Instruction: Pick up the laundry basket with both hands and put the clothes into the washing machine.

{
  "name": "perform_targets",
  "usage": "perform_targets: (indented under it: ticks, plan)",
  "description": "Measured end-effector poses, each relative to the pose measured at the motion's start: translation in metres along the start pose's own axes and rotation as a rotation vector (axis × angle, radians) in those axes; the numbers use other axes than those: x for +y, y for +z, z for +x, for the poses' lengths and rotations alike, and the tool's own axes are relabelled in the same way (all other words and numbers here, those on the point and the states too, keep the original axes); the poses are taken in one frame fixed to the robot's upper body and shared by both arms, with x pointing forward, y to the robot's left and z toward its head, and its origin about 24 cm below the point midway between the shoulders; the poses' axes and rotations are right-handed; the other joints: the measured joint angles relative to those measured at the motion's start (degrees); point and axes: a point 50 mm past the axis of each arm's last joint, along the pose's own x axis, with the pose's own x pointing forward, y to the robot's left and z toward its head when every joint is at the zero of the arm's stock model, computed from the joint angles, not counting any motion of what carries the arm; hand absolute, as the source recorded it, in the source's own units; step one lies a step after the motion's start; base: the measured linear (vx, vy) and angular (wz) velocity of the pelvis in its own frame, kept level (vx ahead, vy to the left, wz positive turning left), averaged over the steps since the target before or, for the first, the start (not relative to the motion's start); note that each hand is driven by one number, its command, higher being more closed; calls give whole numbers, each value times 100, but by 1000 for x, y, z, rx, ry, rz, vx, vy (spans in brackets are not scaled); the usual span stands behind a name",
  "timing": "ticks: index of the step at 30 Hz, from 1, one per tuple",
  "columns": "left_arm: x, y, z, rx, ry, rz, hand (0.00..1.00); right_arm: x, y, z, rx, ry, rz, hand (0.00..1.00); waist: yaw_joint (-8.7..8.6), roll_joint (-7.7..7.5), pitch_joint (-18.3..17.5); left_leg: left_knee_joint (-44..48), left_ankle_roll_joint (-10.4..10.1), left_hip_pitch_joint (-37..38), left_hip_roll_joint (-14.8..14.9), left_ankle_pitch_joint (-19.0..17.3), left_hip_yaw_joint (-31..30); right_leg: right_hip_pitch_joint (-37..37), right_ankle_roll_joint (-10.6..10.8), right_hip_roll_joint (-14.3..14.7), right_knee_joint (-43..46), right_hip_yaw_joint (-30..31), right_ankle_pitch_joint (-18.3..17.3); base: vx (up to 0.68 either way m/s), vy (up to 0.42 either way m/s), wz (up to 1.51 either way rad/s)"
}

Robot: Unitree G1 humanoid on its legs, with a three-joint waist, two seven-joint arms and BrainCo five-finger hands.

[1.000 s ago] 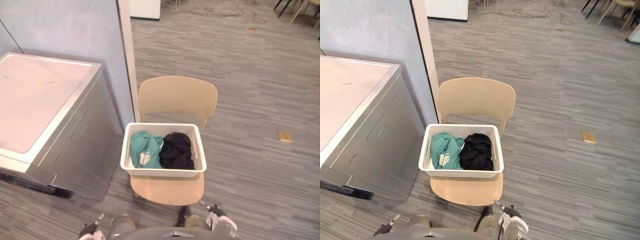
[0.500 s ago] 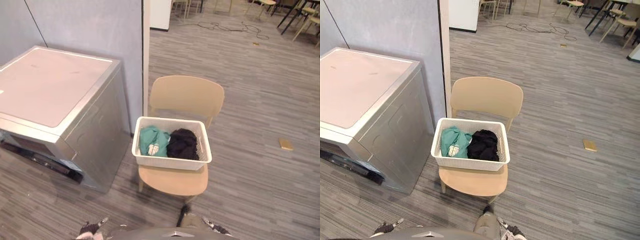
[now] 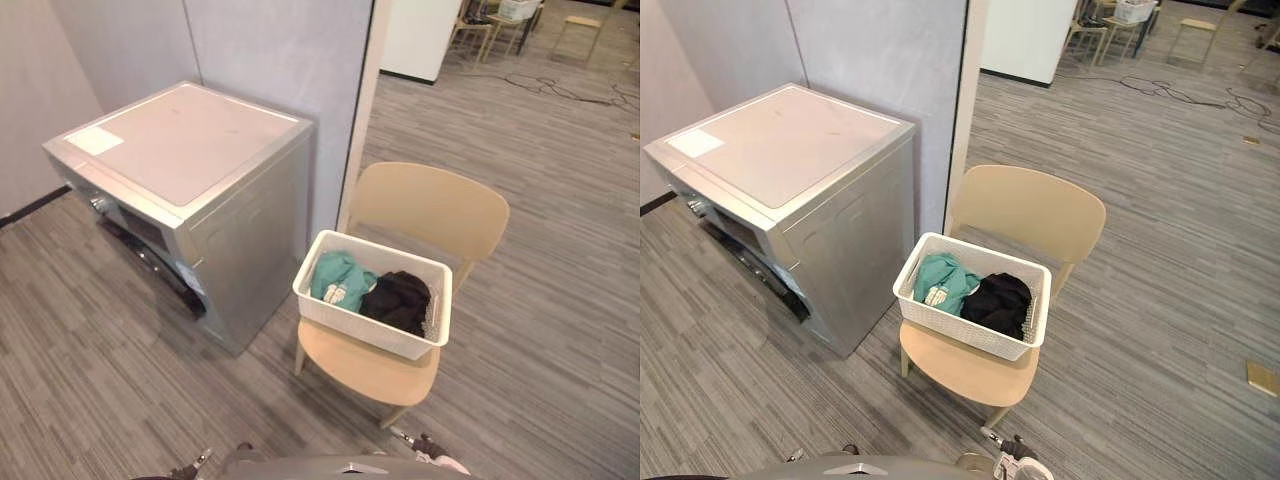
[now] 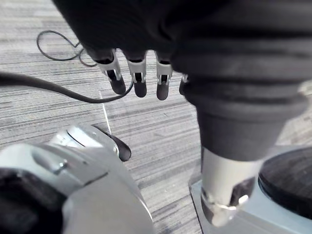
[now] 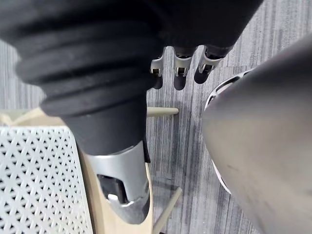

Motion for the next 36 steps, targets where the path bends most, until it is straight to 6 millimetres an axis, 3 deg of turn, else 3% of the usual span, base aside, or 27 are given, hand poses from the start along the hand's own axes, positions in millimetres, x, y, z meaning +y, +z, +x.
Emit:
perform_targets:
  ticks: [1,3,6,8,12,13,14,16,17,19,20,22,23,24,25,26,27,28,29,30,31,32,33,34,36]
  plan:
    - [-2,3,0,-10,-4,-3,0,-2,1,0,-3,-5,-6,0,-10,-86,72,195,114,-154,-111,-80,-81,10,37,-156,95,-133,-31,-29,97,73]
    - [-3,6,0,-20,-6,-12,0,-3,1,0,-2,-12,-19,0,-13,-53,127,364,308,-272,-132,-206,103,57,54,-323,169,-267,-40,12,129,73]
    - [0,4,0,-10,5,-24,0,-6,1,0,0,-29,-3,0,-54,-134,194,496,327,-332,0,-220,600,247,47,-590,209,-480,-34,69,113,70]
    - [10,-1,2,18,38,-82,0,-6,0,0,6,-40,18,0,-183,-179,186,938,284,-568,424,-265,1431,323,132,-841,258,-919,48,116,141,74]
    - [14,-9,2,65,67,-96,0,-20,-1,1,26,-83,38,0,-329,-136,188,1772,335,-1004,1366,-304,1491,519,286,-1115,459,-1375,126,102,175,66]
    - [19,-13,2,78,79,-77,0,-28,-4,1,43,-108,46,0,-350,-73,173,1692,-314,-966,1284,-369,1454,730,432,-1237,407,-1513,184,234,438,97]
    - [25,-5,4,56,76,-30,0,-28,-15,0,85,-117,82,0,-389,-276,162,1616,-320,-980,842,-401,1334,921,445,-1456,135,-1529,326,210,388,106]
    - [29,12,6,3,75,48,0,-21,-32,-2,153,-106,117,0,-382,-397,99,1594,-274,-1102,571,-398,1124,1135,351,-1345,-296,-1511,575,180,232,91]
    - [29,19,8,-15,68,90,0,-22,-33,-3,158,-122,135,0,-341,-393,102,1719,-177,-1194,415,-466,987,1326,368,-1360,-510,-1522,1043,210,319,78]
    - [23,26,8,-36,49,124,0,-25,-33,-3,154,-135,142,0,-319,-331,130,1675,-75,-1145,288,-528,927,1325,359,-1473,-349,-1485,1451,118,296,42]
    - [17,25,8,-36,29,149,0,-27,-30,-3,145,-148,139,0,-288,-312,137,1561,0,-1002,124,-566,957,1206,287,-1653,-42,-1359,1737,45,242,14]
    - [13,20,7,-25,6,185,0,-25,-20,-1,114,-140,112,0,-284,-309,131,1202,131,-700,-144,-551,1011,917,-367,-2017,541,-1155,2264,85,277,13]
    - [13,18,7,-22,-1,213,0,-27,-13,0,89,-139,95,0,-298,-208,149,912,261,-493,-230,-500,1015,726,-1017,-2112,851,-1041,2696,128,233,16]
    - [15,16,7,-18,-1,232,0,-24,-7,1,64,-128,80,0,-334,-162,167,662,392,-338,-261,-414,1065,453,-1125,-2071,1437,-866,2322,110,177,13]
    - [18,15,7,-16,7,243,0,-21,-4,2,52,-117,67,0,-345,-165,171,532,437,-261,-275,-369,1081,311,-1011,-1990,1775,-833,1890,103,175,-6]
    - [23,15,7,-12,16,253,0,-12,-3,3,51,-86,46,0,-357,-155,191,177,493,-8,-291,-229,1127,44,-801,-1561,2317,-774,923,58,97,-15]
    - [24,12,6,-6,19,267,0,-7,-2,4,49,-66,35,0,-369,-153,192,18,519,101,-301,-171,1143,-10,-708,-1331,2401,-780,578,69,90,-20]
    - [26,8,6,5,20,286,0,2,-1,4,42,-37,17,0,-383,-161,198,-257,542,284,-340,-66,1173,-58,-654,-848,2332,-812,133,48,28,-8]
    - [25,6,6,12,17,297,0,5,0,4,38,-23,6,0,-403,-165,200,-363,555,364,-370,-23,1178,-57,-603,-623,2198,-852,-44,77,0,3]
    - [20,1,5,32,1,301,0,10,2,5,31,10,-17,0,-435,-156,217,-533,591,488,-406,75,1178,-7,-543,-111,1583,-991,-336,69,-50,11]
    - [14,3,6,28,-13,298,0,12,3,5,28,21,-19,0,-454,-149,249,-536,581,512,-405,83,1174,43,-500,78,1156,-1026,-359,81,-102,12]
    - [10,6,6,23,-22,307,0,15,4,5,27,32,-17,0,-470,-192,294,-535,536,521,-433,84,1174,154,-526,382,19,-1018,-166,66,-98,14]
    - [9,6,6,28,-26,303,0,15,5,6,22,31,-11,0,-503,-184,324,-547,501,519,-409,83,1100,310,-685,478,-201,-1078,-1,84,-102,6]
    - [5,8,6,21,-40,305,0,12,10,6,12,20,-3,0,-500,-82,351,-764,395,598,-353,179,1092,480,-650,643,-583,-1132,224,137,-110,2]
    - [-4,10,6,13,-63,308,0,10,12,7,4,12,19,0,-536,-7,433,-1131,265,740,-356,333,1055,498,-686,710,-604,-1121,241,146,-95,2]
